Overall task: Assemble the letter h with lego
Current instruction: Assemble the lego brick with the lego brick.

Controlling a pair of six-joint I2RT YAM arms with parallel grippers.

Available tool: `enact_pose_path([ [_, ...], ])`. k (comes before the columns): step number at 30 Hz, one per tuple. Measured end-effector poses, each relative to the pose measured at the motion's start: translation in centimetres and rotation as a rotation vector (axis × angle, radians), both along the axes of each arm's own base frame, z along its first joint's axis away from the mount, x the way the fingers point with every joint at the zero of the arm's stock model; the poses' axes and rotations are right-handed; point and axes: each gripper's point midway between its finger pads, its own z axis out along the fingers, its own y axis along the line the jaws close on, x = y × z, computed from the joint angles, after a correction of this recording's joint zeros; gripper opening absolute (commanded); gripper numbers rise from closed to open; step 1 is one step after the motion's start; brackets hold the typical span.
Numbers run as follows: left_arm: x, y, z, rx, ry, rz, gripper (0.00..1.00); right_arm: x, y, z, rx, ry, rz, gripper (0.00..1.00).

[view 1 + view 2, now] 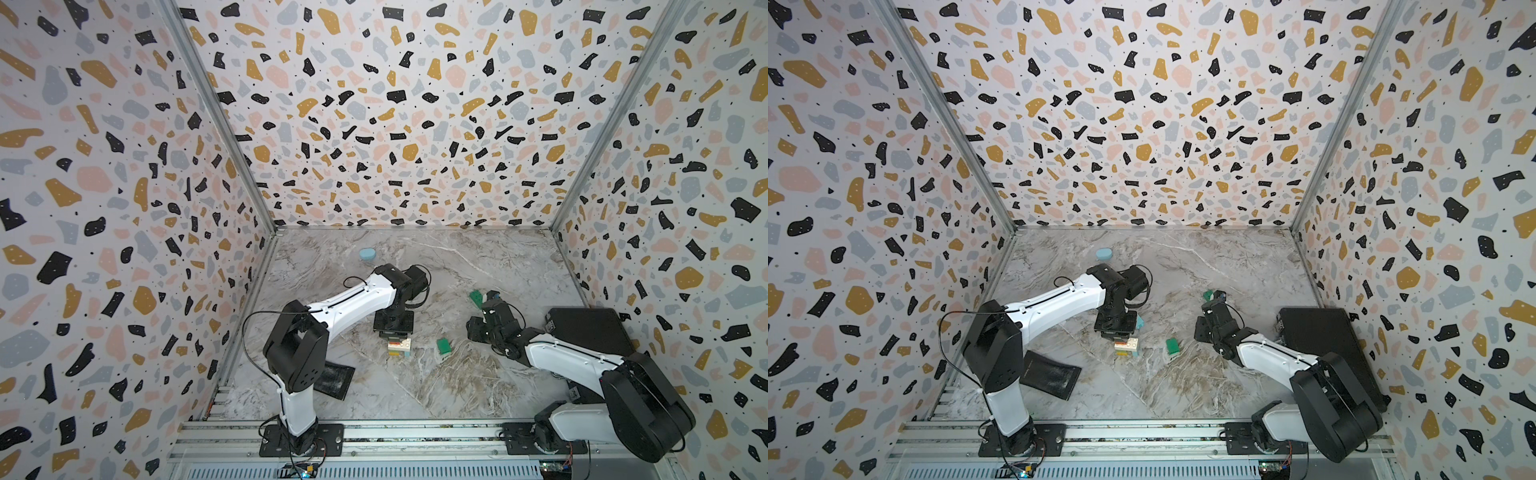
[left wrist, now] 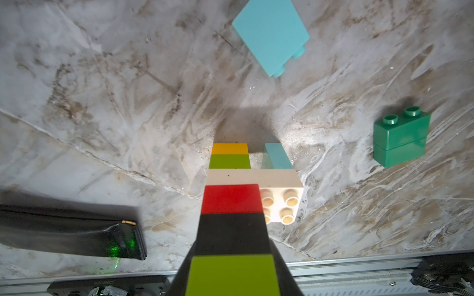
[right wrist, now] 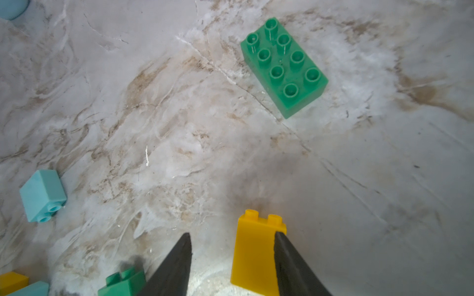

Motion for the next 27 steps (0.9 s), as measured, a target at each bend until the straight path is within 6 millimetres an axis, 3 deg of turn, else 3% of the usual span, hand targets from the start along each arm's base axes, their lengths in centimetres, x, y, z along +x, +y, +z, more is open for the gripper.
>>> enact_pose_path([
  [27,-0.57,0.66,0.04,0.025,0.023,-0.017,0.04,-0.03,0.16,0.07,-0.007,-0.005,0.010,0.54],
])
